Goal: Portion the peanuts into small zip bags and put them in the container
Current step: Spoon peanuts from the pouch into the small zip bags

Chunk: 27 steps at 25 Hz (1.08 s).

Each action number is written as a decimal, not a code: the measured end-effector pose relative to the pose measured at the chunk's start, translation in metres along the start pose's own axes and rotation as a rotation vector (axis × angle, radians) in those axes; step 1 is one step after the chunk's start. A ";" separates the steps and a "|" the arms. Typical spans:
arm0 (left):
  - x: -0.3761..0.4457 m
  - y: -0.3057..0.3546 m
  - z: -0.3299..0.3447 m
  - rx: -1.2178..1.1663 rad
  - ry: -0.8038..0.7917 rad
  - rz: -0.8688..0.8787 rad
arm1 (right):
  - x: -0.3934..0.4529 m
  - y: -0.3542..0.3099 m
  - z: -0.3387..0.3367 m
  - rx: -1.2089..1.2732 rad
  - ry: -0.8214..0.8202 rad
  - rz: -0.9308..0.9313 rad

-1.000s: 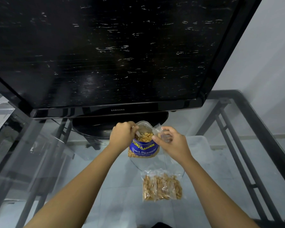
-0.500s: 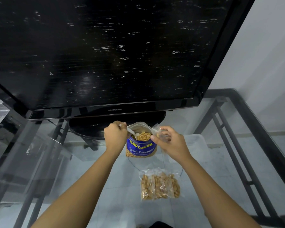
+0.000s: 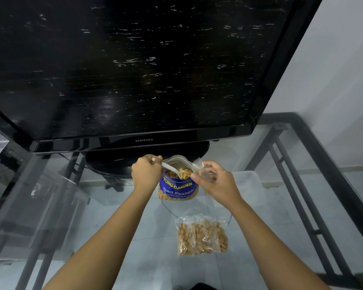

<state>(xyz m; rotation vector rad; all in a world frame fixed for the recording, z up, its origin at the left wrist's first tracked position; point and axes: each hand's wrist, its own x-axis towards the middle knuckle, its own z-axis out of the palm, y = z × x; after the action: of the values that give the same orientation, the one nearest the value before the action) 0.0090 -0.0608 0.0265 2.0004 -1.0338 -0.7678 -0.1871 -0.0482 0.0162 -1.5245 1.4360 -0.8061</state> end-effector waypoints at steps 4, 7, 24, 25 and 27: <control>-0.001 0.002 0.002 -0.106 -0.059 -0.064 | 0.000 0.000 -0.001 -0.002 0.000 0.001; -0.003 0.004 -0.001 -0.201 -0.078 -0.108 | 0.001 0.001 -0.001 0.006 -0.011 -0.002; 0.022 -0.008 -0.041 -0.455 -0.136 -0.349 | 0.007 -0.009 -0.006 -0.190 0.089 -0.119; 0.026 -0.006 -0.045 -0.475 -0.127 -0.331 | 0.009 -0.010 -0.005 -0.244 0.082 -0.138; 0.032 0.001 -0.055 -0.512 -0.116 -0.294 | 0.012 -0.014 0.000 -0.329 0.093 -0.189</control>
<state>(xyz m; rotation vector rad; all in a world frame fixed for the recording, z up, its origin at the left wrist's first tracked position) 0.0667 -0.0700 0.0514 1.6861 -0.5305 -1.1833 -0.1796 -0.0610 0.0277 -1.9168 1.5668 -0.7876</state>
